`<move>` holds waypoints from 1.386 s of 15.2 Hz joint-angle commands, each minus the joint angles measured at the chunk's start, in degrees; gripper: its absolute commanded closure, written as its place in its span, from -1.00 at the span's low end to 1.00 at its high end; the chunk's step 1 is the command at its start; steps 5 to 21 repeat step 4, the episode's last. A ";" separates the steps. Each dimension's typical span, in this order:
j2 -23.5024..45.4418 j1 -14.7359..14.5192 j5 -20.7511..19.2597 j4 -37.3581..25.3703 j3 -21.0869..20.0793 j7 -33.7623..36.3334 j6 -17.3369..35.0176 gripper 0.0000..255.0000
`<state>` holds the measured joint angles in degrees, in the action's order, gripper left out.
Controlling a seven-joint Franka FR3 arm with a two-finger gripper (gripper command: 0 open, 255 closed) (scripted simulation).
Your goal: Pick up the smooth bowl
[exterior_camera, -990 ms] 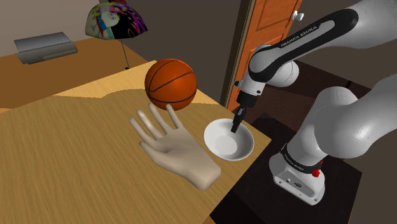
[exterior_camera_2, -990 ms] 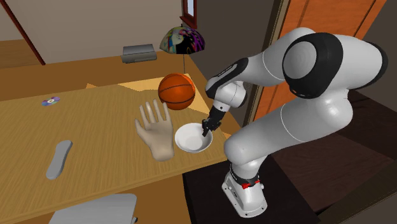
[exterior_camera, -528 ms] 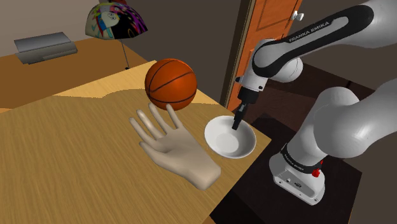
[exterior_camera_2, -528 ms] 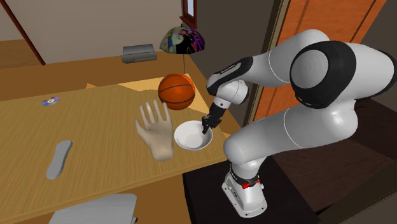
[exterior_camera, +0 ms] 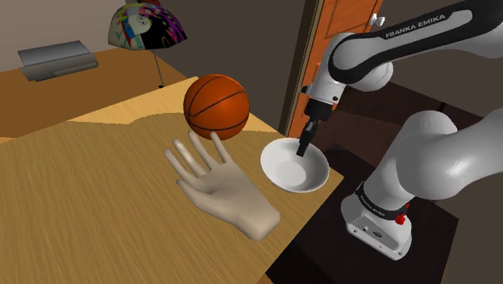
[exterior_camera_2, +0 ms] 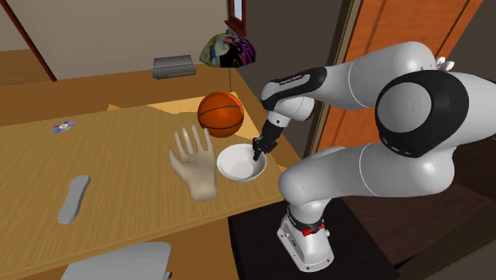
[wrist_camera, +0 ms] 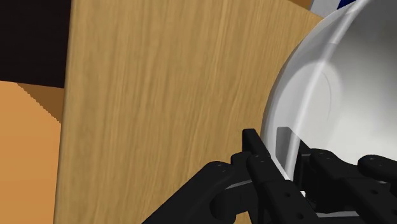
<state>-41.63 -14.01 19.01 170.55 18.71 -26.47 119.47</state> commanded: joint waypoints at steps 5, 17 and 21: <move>-2.25 0.58 -0.61 -1.33 -0.69 1.73 -3.30 1.00; -2.25 0.58 -0.61 -1.33 -0.69 1.73 -3.30 1.00; -2.25 0.58 -0.61 -1.33 -0.69 1.73 -3.30 1.00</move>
